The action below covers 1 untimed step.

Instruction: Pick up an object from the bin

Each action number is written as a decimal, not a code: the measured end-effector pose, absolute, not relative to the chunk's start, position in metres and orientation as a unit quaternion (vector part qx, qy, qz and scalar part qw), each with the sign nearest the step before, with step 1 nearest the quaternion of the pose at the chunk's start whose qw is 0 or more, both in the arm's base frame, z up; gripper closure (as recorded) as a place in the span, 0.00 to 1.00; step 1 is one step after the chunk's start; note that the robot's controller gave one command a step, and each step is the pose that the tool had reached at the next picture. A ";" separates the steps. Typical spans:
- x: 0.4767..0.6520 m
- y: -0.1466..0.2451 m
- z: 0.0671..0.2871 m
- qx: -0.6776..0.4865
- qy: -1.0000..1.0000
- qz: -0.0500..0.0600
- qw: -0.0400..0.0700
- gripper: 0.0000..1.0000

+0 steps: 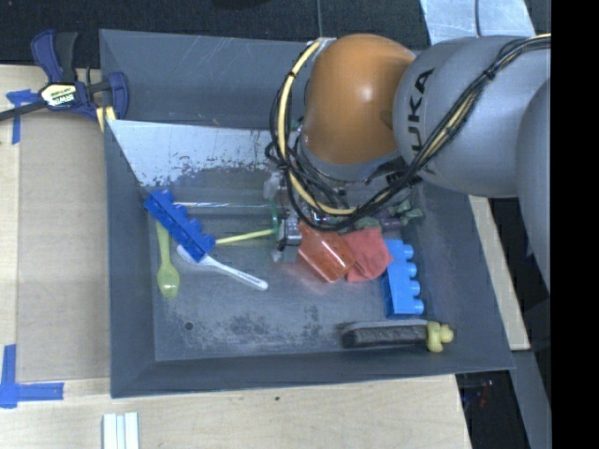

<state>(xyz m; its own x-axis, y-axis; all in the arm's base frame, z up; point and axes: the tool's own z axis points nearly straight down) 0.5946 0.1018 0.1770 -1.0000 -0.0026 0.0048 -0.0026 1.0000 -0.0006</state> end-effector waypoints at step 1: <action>0.597 0.102 0.182 0.000 -1.000 0.000 -0.002 0.00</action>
Offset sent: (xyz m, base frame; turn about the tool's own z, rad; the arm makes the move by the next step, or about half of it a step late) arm 0.0133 -0.0636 -0.0403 -0.3867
